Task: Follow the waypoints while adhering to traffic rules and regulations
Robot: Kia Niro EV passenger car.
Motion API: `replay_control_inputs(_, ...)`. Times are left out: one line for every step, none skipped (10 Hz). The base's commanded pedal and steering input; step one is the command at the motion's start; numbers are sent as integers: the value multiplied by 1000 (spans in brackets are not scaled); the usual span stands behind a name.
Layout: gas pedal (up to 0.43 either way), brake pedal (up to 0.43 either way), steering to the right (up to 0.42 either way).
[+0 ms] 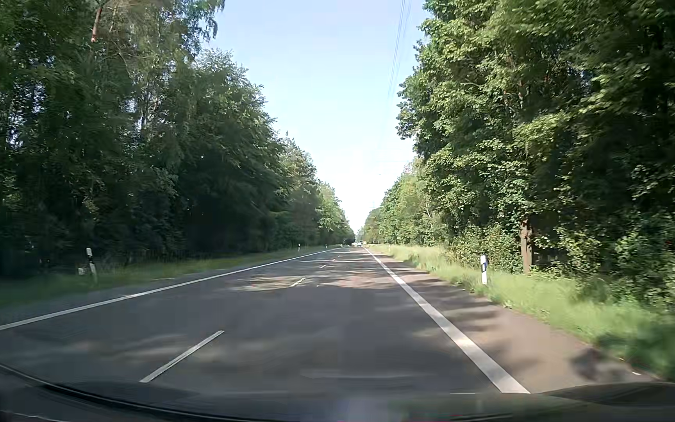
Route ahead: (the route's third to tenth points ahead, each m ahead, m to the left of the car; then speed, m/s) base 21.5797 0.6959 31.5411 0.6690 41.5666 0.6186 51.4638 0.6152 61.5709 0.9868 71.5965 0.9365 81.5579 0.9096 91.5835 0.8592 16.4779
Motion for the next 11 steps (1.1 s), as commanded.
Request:
replay_control_inputs(138,24,0)
replay_control_inputs(138,30,0)
replay_control_inputs(138,30,0)
replay_control_inputs(138,30,0)
replay_control_inputs(138,30,0)
replay_control_inputs(138,30,0)
replay_control_inputs(138,30,0)
replay_control_inputs(138,30,0)
replay_control_inputs(138,30,0)
replay_control_inputs(138,30,0)
replay_control_inputs(138,30,0)
